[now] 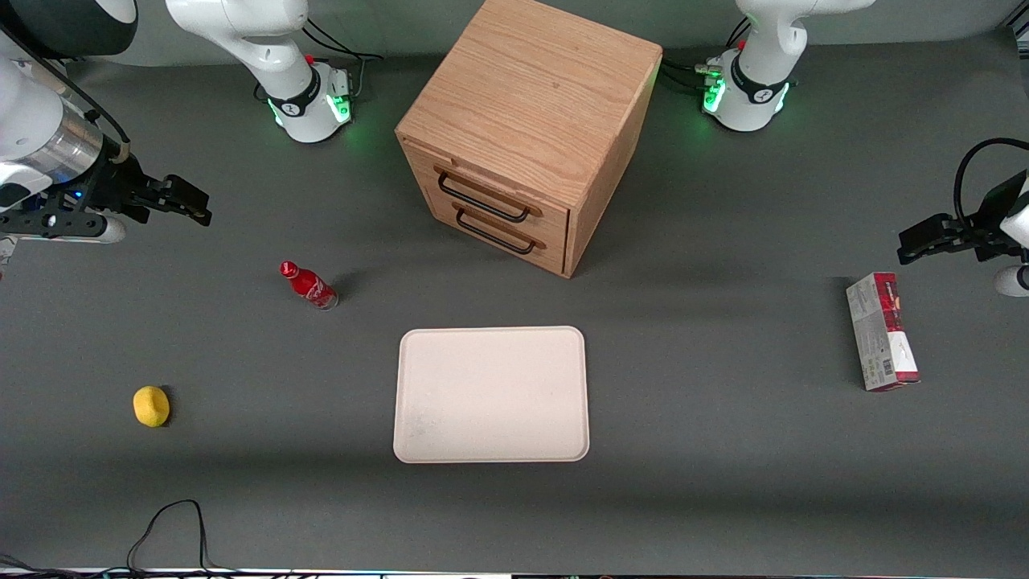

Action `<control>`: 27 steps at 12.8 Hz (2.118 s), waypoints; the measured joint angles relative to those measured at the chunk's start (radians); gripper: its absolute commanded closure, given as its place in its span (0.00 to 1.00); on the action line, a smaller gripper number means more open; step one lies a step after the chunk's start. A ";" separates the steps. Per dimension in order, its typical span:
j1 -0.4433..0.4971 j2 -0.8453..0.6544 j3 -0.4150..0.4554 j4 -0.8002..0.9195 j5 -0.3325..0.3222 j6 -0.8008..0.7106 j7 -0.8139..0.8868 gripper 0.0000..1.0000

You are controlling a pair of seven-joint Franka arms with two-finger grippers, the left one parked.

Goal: Open upper drawer
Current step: 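Move the right gripper to the upper drawer's black handle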

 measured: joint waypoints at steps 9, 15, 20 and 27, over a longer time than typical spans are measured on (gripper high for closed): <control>0.006 0.158 0.163 0.201 0.028 0.002 -0.001 0.00; 0.008 0.280 0.509 0.291 0.029 0.001 -0.144 0.00; 0.008 0.354 0.685 0.291 0.030 -0.002 -0.275 0.00; 0.008 0.597 0.687 0.271 0.029 0.061 -0.480 0.00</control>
